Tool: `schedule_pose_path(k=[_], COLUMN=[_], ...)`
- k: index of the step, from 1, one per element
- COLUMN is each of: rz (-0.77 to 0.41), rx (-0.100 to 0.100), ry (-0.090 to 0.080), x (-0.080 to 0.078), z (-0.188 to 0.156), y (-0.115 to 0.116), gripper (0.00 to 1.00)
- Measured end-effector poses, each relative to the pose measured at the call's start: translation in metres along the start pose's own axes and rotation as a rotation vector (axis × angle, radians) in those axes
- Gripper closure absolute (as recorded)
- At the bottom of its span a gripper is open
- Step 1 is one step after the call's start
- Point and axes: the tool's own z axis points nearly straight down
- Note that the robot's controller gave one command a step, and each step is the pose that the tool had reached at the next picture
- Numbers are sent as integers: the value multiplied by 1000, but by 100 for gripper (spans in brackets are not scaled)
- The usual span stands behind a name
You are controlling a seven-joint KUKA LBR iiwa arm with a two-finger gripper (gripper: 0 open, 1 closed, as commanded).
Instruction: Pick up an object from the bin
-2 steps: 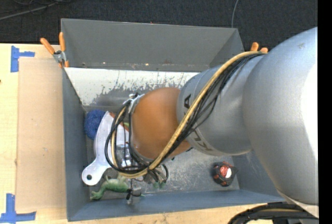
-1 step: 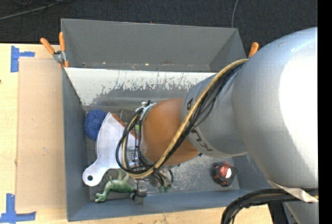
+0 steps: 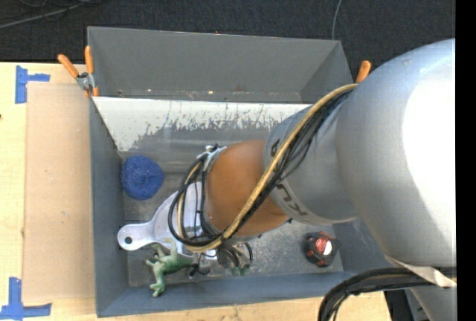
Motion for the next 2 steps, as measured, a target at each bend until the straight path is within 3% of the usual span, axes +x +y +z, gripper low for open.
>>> schedule_pose_path(k=[2], rz=[4], rx=[2], ry=[4], x=[1], z=[-7], y=[-1], gripper=[100])
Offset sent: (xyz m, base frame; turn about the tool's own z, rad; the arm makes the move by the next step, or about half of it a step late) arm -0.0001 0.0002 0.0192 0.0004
